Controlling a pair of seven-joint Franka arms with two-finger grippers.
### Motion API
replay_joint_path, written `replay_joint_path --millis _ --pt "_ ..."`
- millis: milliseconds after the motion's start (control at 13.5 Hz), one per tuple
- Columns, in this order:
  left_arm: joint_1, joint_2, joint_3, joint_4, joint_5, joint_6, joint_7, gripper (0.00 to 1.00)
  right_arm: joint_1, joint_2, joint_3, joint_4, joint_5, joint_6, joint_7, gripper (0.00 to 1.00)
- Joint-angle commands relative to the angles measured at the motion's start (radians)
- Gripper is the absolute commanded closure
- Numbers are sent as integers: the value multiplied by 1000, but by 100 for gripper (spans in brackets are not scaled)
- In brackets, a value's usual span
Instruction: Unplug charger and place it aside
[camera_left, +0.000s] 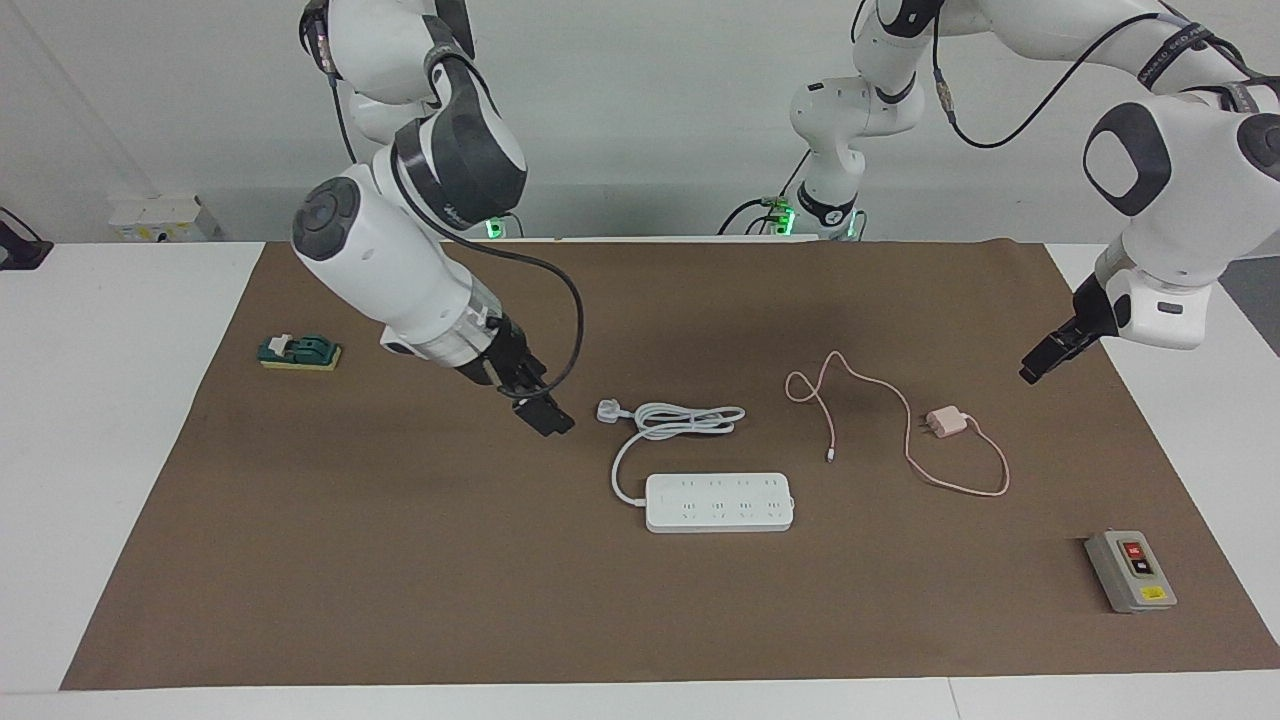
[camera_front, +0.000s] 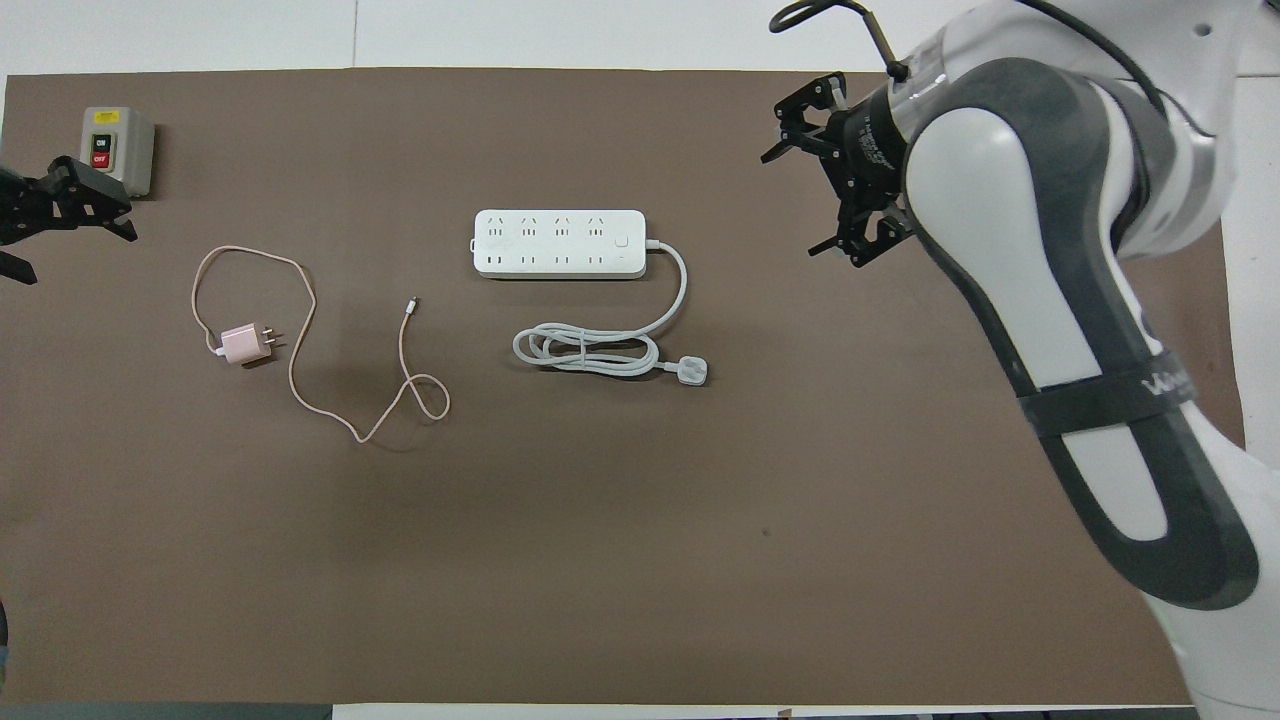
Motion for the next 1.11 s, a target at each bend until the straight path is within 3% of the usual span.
replay_joint_path --millis 0,148,591,738,1034 --pt "-29 -45 -12 -18 -5 -57 94 0 -45 -65 8 -46 -85 -57 -191 0" --pt "-32 -64 -20 0 -8 -140 131 0 -80 -89 8 -46 -135 -112 -346 0" --pt "-43 -87 -35 5 -51 -163 129 0 -157 -201 8 -84 -327 -191 -875 0" --pt "-32 -145 -37 0 -58 -165 132 0 -189 -256 9 -133 -375 -189 -1070 0" --pt "-40 -243 -35 -113 -68 -170 143 0 -247 -353 70 -227 -511 -191 -1279 0"
